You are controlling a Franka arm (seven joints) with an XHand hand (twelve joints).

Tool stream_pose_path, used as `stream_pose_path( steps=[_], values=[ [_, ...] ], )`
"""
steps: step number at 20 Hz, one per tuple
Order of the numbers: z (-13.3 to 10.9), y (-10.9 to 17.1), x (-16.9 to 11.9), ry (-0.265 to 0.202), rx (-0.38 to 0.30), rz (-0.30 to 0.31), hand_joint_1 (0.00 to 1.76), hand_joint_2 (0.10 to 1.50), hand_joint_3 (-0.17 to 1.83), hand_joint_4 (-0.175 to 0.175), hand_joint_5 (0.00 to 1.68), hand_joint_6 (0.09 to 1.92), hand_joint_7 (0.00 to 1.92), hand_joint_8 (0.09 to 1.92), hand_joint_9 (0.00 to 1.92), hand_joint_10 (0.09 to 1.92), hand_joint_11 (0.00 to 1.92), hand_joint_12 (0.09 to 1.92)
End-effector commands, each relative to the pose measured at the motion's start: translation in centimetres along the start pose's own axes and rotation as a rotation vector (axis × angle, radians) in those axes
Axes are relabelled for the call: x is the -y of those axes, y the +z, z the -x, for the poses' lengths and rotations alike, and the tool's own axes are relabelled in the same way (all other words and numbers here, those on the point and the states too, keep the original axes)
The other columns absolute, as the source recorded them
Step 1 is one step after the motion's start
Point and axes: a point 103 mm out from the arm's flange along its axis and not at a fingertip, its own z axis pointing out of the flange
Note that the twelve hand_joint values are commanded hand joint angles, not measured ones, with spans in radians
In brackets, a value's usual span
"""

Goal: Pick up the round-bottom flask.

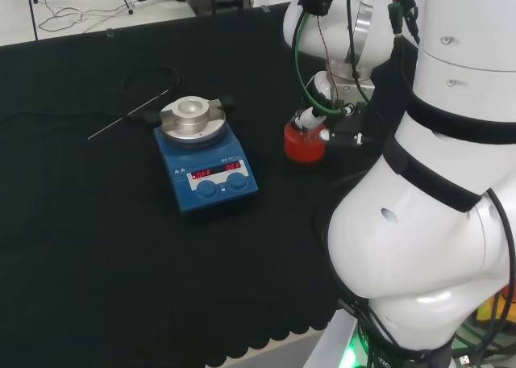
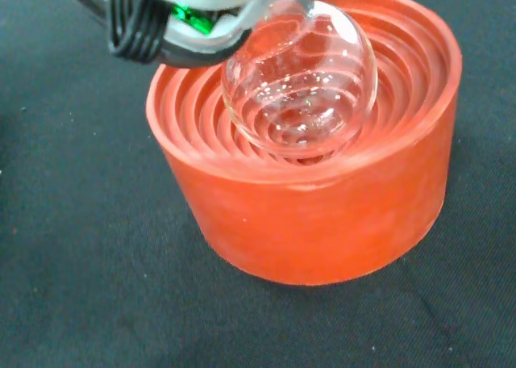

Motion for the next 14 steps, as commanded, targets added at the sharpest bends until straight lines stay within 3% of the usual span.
stream_pose_path(
  steps=[1,7,14],
  values=[
    [-0.1,-1.2,0.4,0.018,-0.013,-0.006,1.10,0.71,0.64,0.143,1.17,0.84,0.35,0.66,0.58,0.61,0.17,1.38],
    [-0.1,-4.2,1.0,0.053,-0.056,0.006,1.11,0.70,0.66,0.129,1.17,0.86,0.36,0.67,0.59,0.61,0.18,1.38],
    [-1.9,-8.7,2.3,0.038,-0.056,0.049,1.11,0.70,0.67,0.125,1.17,0.87,0.35,0.66,0.59,0.61,0.18,1.38]
  ],
)
